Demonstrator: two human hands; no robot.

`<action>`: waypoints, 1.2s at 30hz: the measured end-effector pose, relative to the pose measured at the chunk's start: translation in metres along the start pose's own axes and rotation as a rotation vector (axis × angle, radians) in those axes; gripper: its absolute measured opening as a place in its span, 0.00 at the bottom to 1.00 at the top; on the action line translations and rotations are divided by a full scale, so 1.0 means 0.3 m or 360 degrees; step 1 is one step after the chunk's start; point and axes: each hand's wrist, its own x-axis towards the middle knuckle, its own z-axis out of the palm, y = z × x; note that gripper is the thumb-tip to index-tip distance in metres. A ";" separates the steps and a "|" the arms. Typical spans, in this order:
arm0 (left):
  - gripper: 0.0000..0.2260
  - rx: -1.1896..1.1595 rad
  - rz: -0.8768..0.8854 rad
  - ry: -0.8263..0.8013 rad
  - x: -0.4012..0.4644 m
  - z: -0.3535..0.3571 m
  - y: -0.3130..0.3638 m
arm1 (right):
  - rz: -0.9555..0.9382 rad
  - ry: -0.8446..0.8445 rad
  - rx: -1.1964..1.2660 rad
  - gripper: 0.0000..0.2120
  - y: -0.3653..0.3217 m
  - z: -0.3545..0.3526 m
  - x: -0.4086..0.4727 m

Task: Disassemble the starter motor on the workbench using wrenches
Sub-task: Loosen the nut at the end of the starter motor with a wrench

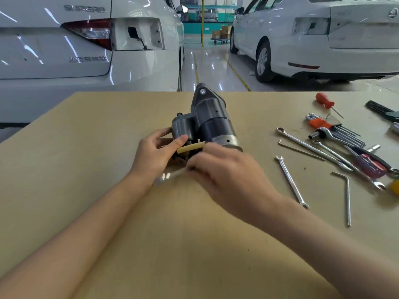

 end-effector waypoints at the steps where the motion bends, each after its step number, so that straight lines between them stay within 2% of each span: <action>1: 0.30 0.0011 0.0005 0.0010 0.000 -0.001 0.002 | -0.0160 -0.0161 -0.0268 0.06 -0.001 0.009 -0.012; 3: 0.31 0.0036 0.0013 0.0007 0.001 0.001 0.002 | -0.0298 -0.0312 -0.0563 0.06 0.000 0.016 -0.028; 5: 0.31 0.0038 0.0013 -0.0001 -0.001 0.001 0.000 | -0.0316 -0.0276 -0.0573 0.06 -0.003 0.007 -0.033; 7: 0.30 0.0042 0.0020 -0.0003 -0.002 0.001 0.000 | -0.0302 -0.0169 -0.0415 0.09 -0.008 -0.017 -0.040; 10: 0.31 0.0048 0.0026 -0.0003 -0.002 -0.003 0.002 | -0.0167 0.0073 0.0026 0.11 -0.015 -0.048 -0.069; 12: 0.31 0.0032 0.0024 -0.0008 -0.003 -0.002 0.002 | 0.0188 0.0203 0.0457 0.10 -0.020 -0.045 -0.090; 15: 0.24 0.0052 0.0043 0.0001 0.000 -0.002 -0.002 | 0.1092 0.0414 0.1489 0.12 -0.010 -0.035 -0.082; 17: 0.23 0.0052 0.0036 0.0009 0.005 -0.002 -0.005 | 0.1658 0.0535 0.2053 0.13 0.018 -0.029 -0.074; 19: 0.23 0.0048 0.0024 0.0011 0.005 -0.001 -0.004 | 0.2003 0.0707 0.2415 0.13 0.046 -0.025 -0.071; 20: 0.23 0.0044 0.0027 0.0012 0.005 0.000 -0.005 | 0.2080 0.0785 0.2507 0.13 0.060 -0.026 -0.071; 23: 0.22 0.0057 0.0039 0.0025 0.008 0.001 -0.007 | 0.2102 0.0920 0.2614 0.13 0.082 -0.029 -0.067; 33: 0.23 0.0064 0.0049 0.0039 0.009 0.003 -0.012 | 0.2004 0.0995 0.2692 0.14 0.069 -0.026 -0.067; 36: 0.24 0.0062 0.0057 0.0046 0.007 0.007 -0.011 | 0.1757 0.0921 0.2395 0.12 0.070 -0.035 -0.063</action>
